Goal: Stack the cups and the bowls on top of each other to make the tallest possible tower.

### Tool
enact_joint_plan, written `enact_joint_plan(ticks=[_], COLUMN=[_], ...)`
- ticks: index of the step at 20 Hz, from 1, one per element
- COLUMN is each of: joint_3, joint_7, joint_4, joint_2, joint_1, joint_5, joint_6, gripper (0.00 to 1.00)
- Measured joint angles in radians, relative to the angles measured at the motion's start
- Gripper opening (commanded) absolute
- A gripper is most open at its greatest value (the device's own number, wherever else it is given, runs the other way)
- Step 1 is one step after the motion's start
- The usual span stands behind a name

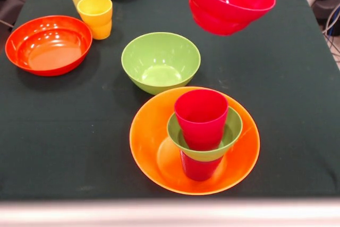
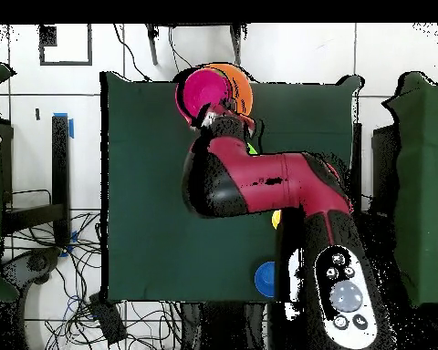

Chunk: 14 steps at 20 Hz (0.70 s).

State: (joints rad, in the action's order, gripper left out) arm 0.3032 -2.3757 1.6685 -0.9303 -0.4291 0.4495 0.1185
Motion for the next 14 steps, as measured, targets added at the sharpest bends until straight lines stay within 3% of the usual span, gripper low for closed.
enact_joint_plan(ticks=[5,6,9,12,14], joint_3=[0.112,0.180,0.246,0.375,0.409], joint_7=[0.000,0.000,0.000,0.001,0.003], joint_4=[-0.021,-0.027,-0.033,-0.041,-0.044], joint_2=[0.012,0.031,0.055,0.131,0.160], joint_1=[-0.084,-0.136,-0.188,-0.294,-0.322], joint_5=[0.058,0.081,0.101,0.131,0.137], joint_6=[-0.040,-0.047,-0.047,-0.047,-0.047], gripper=[0.00,0.00,0.00,0.00,0.00])
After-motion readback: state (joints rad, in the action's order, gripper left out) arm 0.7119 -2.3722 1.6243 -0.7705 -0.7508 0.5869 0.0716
